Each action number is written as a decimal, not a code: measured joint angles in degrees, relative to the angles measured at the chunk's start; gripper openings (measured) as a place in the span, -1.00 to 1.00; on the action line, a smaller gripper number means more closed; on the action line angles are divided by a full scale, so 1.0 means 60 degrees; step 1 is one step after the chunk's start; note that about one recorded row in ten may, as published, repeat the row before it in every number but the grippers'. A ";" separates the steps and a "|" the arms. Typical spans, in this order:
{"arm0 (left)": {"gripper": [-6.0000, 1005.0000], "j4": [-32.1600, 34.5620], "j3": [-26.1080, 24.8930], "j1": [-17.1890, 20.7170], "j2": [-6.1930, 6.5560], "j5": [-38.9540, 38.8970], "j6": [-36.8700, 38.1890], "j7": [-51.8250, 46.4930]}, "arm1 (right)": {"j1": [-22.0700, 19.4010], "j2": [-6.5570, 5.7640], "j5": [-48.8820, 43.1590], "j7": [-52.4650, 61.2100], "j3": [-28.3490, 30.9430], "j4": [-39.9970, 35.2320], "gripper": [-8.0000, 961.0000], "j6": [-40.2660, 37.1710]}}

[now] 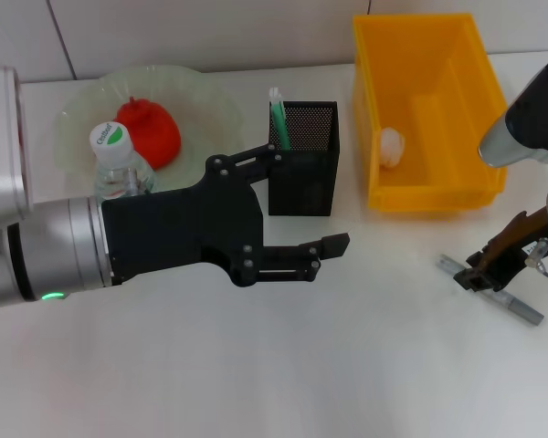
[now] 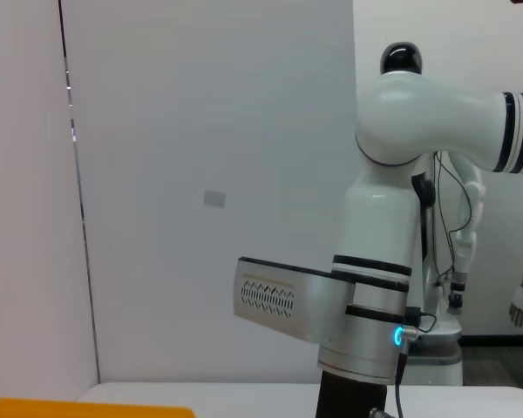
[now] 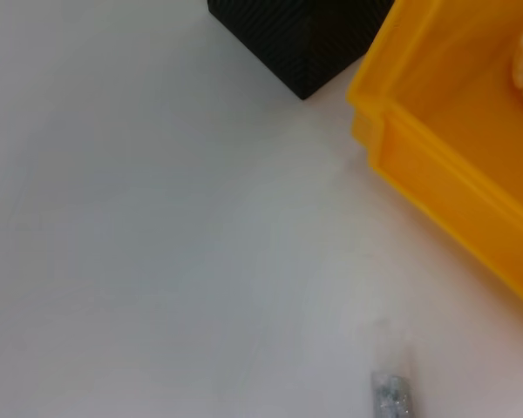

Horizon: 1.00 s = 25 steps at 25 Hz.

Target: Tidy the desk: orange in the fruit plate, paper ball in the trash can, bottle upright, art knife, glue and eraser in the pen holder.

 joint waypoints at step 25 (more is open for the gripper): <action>0.72 0.0086 0.0000 0.0072 0.0015 -0.0001 0.0055 0.0008 | 0.0117 -0.0008 -0.0034 0.0110 0.0000 0.0365 -0.63 0.0095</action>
